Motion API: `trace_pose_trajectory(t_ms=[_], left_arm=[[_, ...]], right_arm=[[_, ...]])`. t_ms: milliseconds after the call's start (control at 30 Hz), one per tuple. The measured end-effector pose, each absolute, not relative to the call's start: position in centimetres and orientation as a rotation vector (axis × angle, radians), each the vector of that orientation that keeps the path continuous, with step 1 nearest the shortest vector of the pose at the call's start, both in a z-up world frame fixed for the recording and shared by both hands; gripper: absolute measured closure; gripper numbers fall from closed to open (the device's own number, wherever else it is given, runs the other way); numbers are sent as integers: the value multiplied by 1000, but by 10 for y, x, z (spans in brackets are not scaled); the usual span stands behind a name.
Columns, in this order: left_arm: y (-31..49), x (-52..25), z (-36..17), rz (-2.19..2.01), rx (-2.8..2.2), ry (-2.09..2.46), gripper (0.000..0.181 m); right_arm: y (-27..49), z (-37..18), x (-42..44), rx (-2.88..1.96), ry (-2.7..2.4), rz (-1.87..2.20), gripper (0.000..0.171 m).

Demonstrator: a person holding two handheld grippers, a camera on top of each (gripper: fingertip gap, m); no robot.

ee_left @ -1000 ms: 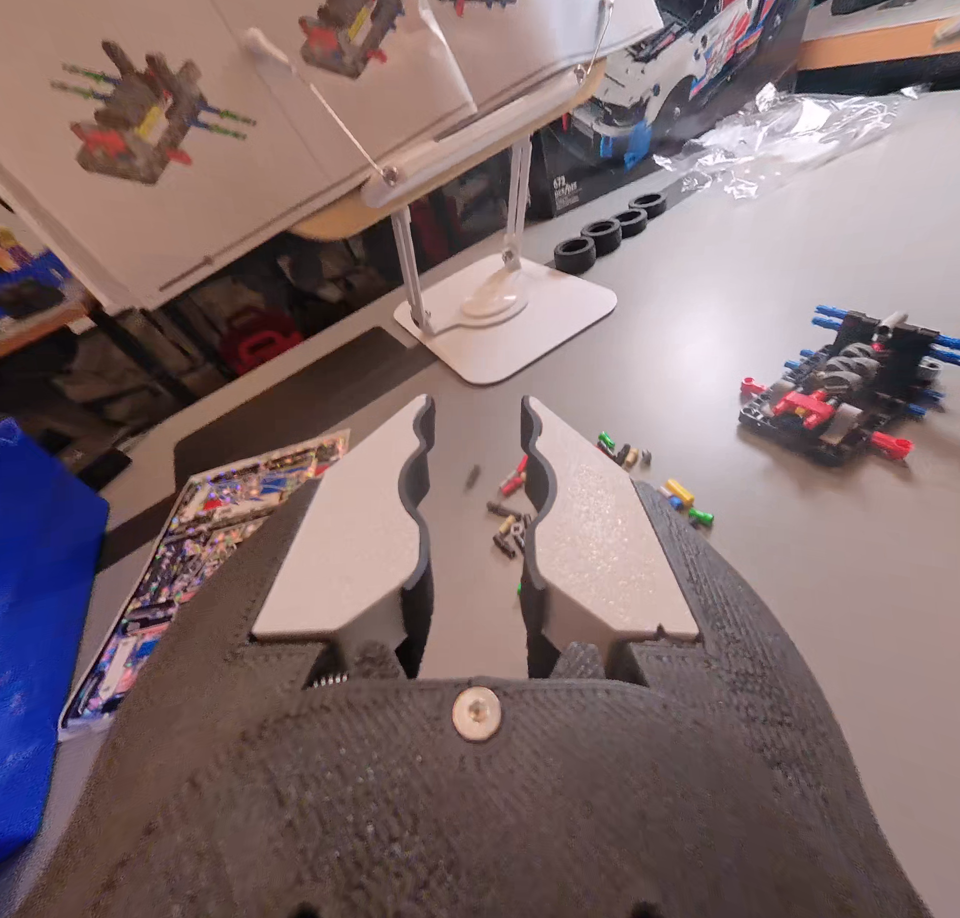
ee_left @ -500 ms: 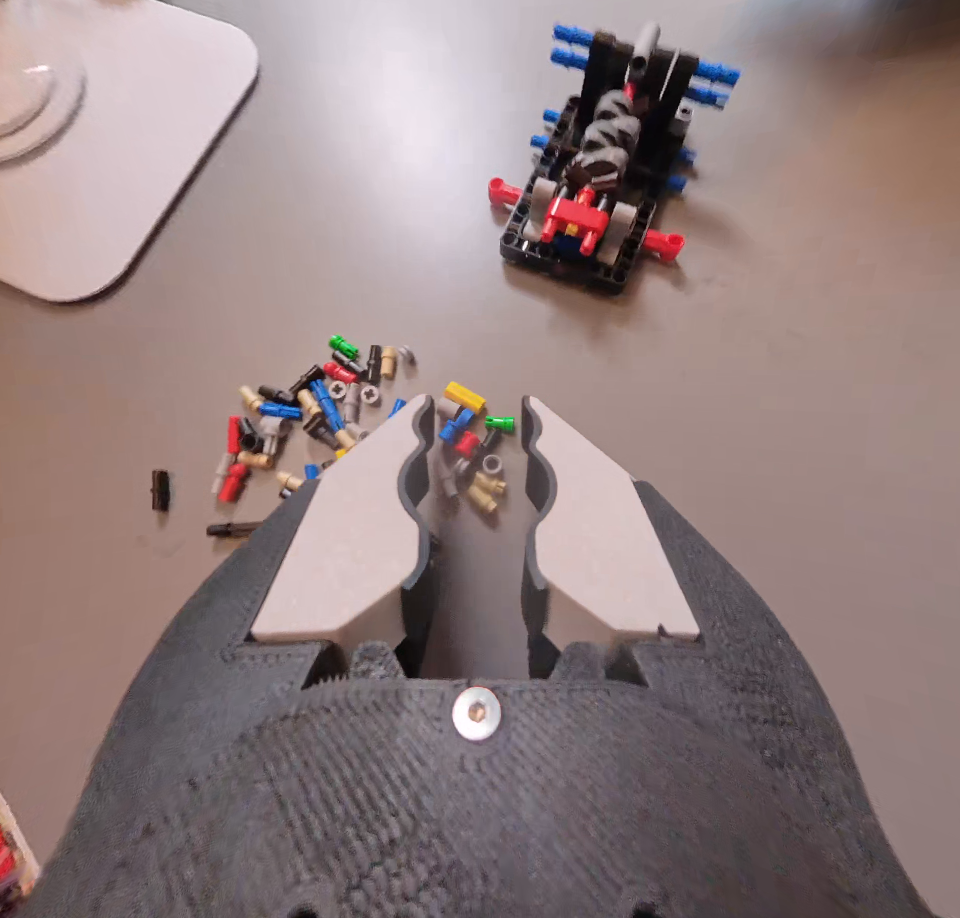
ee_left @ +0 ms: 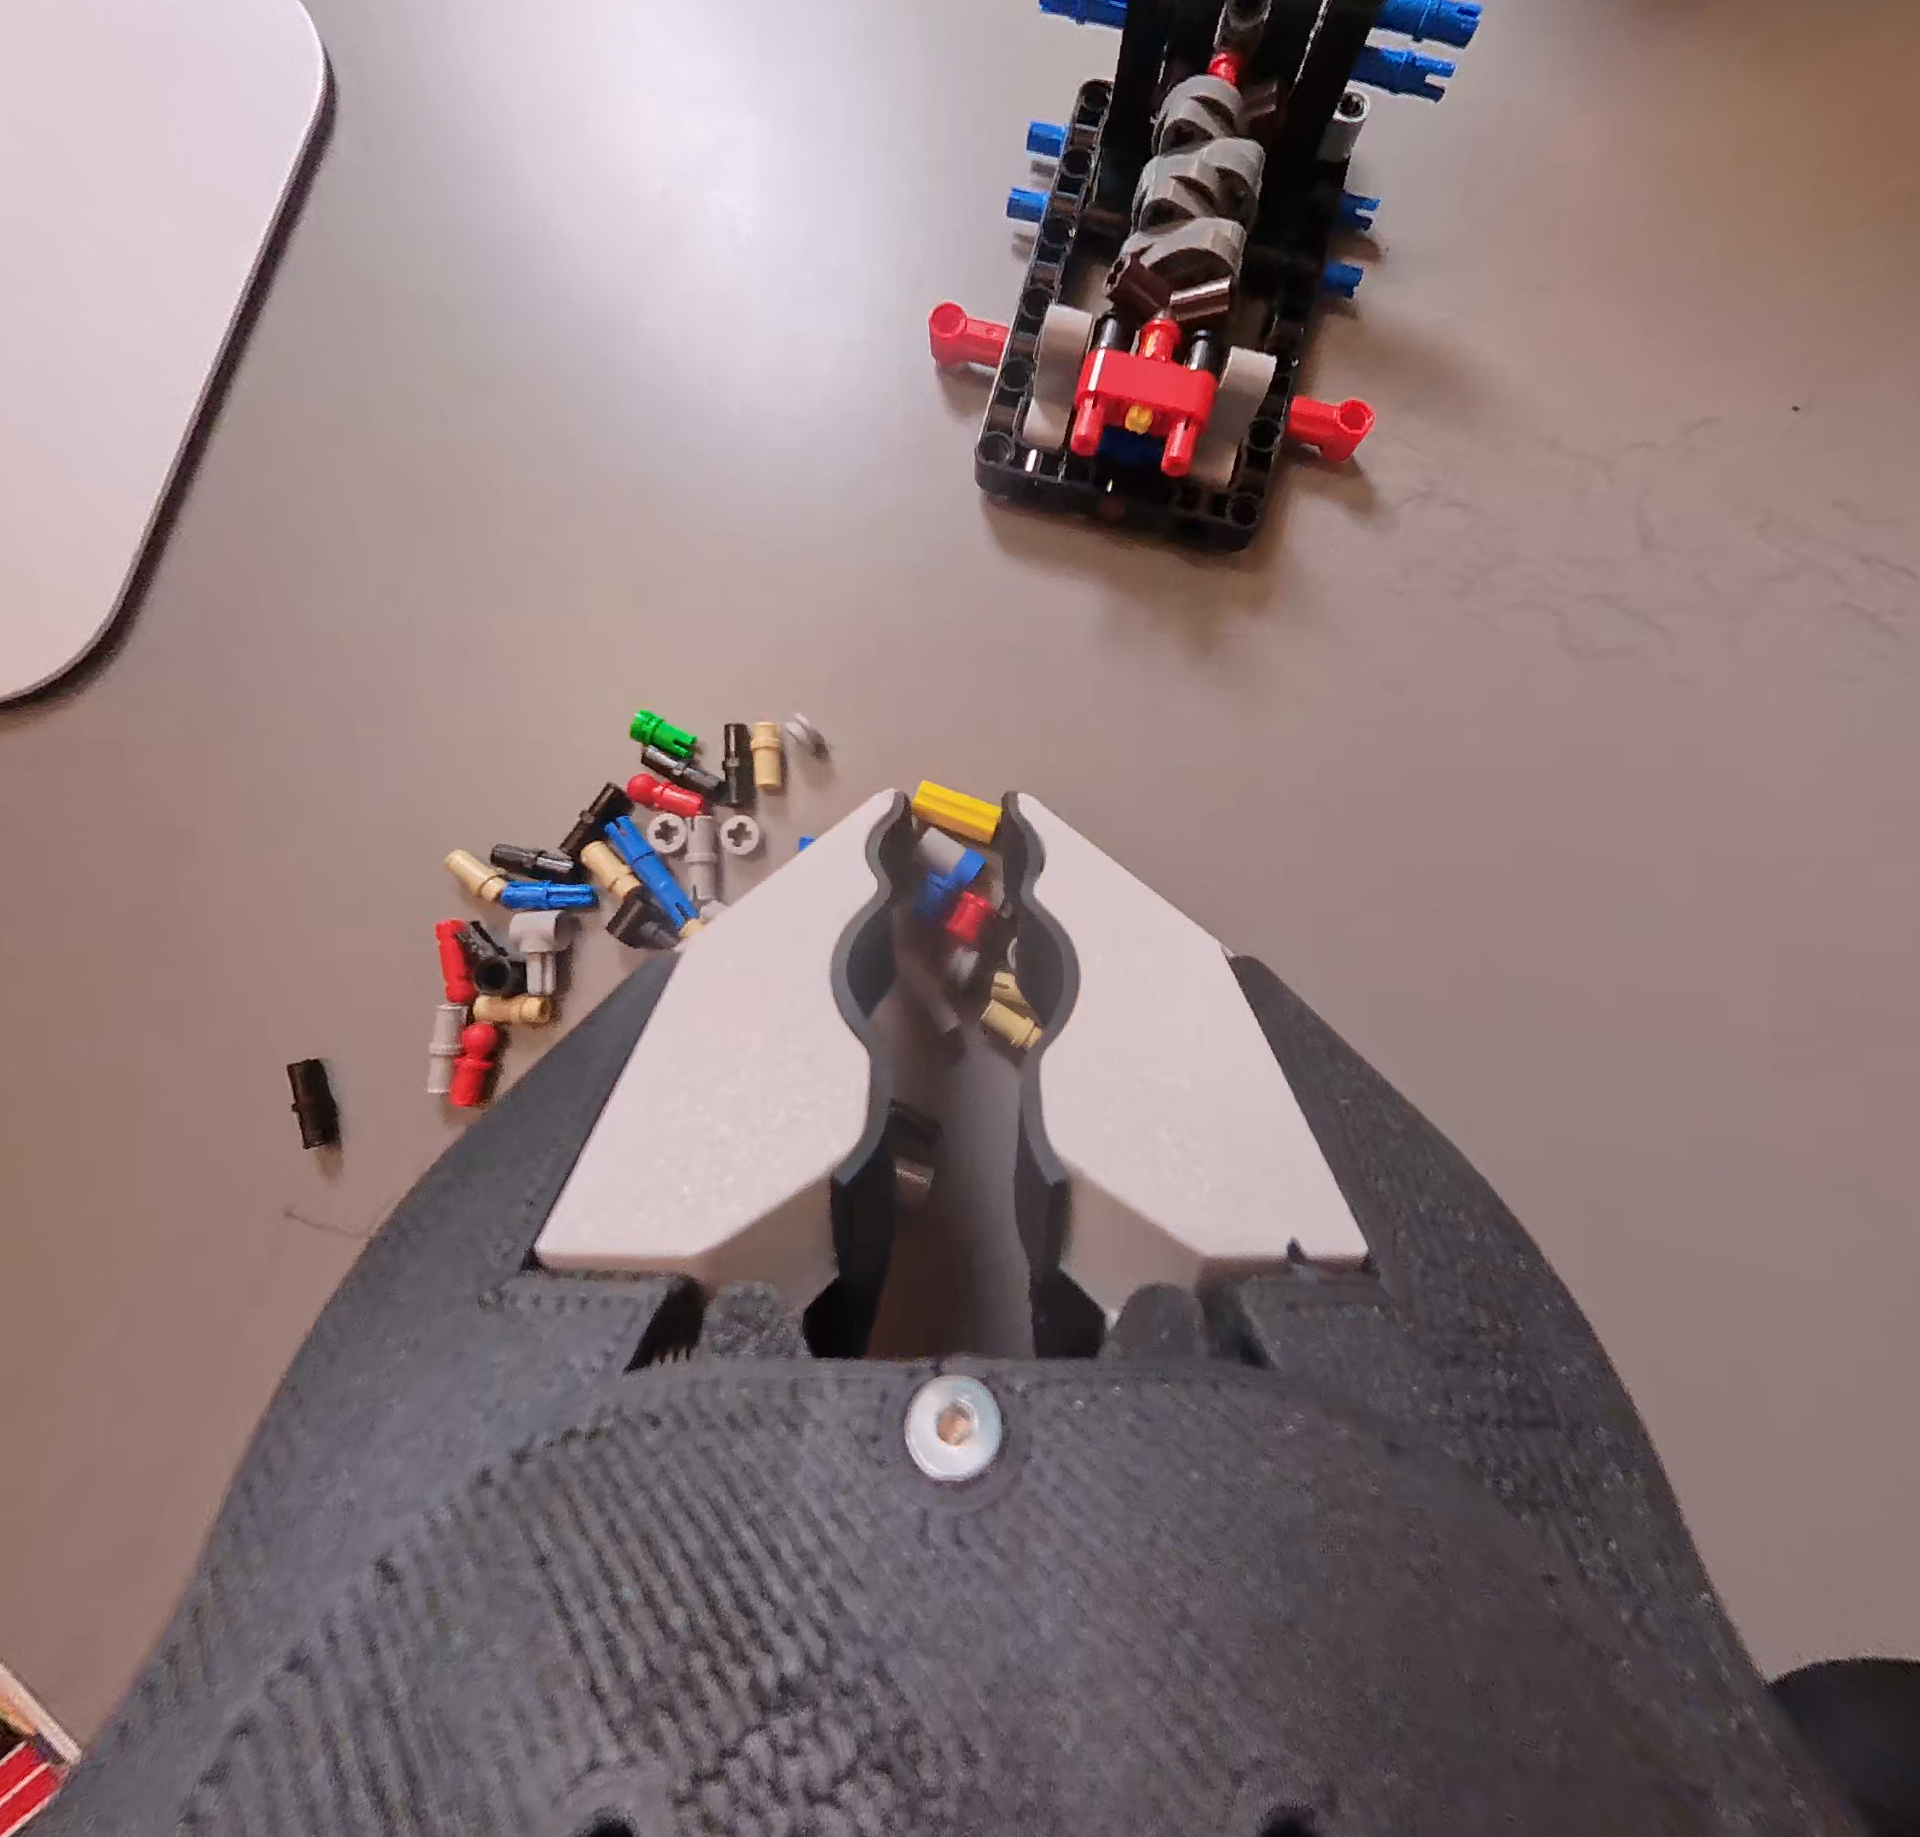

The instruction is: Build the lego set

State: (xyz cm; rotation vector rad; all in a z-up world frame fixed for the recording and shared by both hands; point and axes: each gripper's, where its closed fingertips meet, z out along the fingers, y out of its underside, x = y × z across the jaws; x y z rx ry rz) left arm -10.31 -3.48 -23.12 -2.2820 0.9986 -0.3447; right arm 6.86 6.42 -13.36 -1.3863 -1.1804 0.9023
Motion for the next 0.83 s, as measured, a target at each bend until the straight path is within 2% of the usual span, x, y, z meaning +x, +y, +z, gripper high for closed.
trace_pose_trajectory(t_ms=[33,167,267,467,767,833], left_arm=[[-34,-103,-231,-339,-2275,997,166],[-29,-104,-204,-322,-2140,941,166],[-58,-73,-171,-491,-2027,1007,166],[-105,-11,-205,-604,-2058,1177,166],[-109,-13,-230,-582,-2130,1224,165],[-110,-13,-228,-603,-2123,1222,158]], right_arm=[[64,-135,68,-1387,-1184,899,171],[64,-136,69,-1384,-1191,884,171],[65,-134,70,-1374,-1194,868,171],[66,-133,70,-1367,-1183,857,171],[80,-118,80,-1344,-1062,819,167],[82,-116,81,-1340,-1049,823,165]])
